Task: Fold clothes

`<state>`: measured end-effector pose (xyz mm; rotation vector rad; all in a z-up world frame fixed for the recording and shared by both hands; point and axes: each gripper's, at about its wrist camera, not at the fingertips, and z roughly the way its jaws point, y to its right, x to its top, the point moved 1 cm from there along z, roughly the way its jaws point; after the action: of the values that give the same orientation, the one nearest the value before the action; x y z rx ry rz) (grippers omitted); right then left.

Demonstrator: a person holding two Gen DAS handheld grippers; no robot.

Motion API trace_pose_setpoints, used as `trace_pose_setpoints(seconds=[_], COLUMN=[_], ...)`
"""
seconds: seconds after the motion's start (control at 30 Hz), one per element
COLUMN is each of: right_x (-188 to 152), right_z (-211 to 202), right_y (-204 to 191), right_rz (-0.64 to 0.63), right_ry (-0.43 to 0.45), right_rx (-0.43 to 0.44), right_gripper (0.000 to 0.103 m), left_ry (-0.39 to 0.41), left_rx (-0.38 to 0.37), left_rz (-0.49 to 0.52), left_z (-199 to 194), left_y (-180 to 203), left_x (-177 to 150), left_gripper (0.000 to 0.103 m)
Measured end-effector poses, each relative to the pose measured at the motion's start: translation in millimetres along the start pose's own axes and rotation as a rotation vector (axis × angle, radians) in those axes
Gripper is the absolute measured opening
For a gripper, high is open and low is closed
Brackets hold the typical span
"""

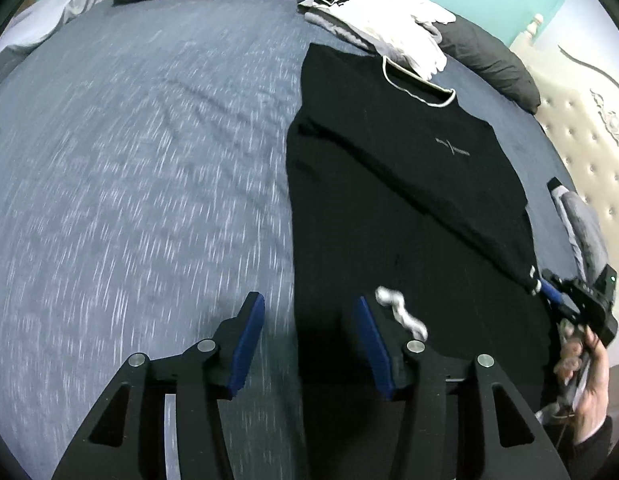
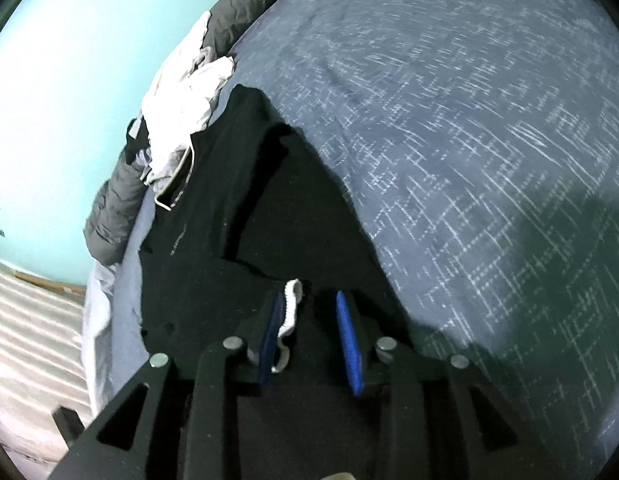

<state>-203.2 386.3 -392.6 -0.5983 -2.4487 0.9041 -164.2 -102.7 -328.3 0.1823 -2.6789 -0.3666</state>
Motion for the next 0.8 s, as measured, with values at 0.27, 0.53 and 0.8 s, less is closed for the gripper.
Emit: trace_pose_setpoints(seconds=[0.27, 0.53, 0.8], right_x=[-14.2, -42.1, -71.6], right_z=[-33.1, -78.9, -108.9], right_y=[-0.6, 5.7, 13.3], right_rz=[-0.006, -0.079, -0.245], right_ry=[-0.01, -0.072, -0.221], right_rx=[0.033, 0.0, -0.111], right_gripper=[0.036, 0.05, 0.059], left_ry=[-0.058, -0.07, -0.081], left_rx=[-0.049, -0.125, -0.17], left_rz=[-0.006, -0.053, -0.082], left_z=[-40.0, -59.4, -63.1], left_y=[-3.2, -14.7, -21.6], left_x=[-35.3, -83.7, -118.7], left_gripper=[0.058, 0.06, 0.06])
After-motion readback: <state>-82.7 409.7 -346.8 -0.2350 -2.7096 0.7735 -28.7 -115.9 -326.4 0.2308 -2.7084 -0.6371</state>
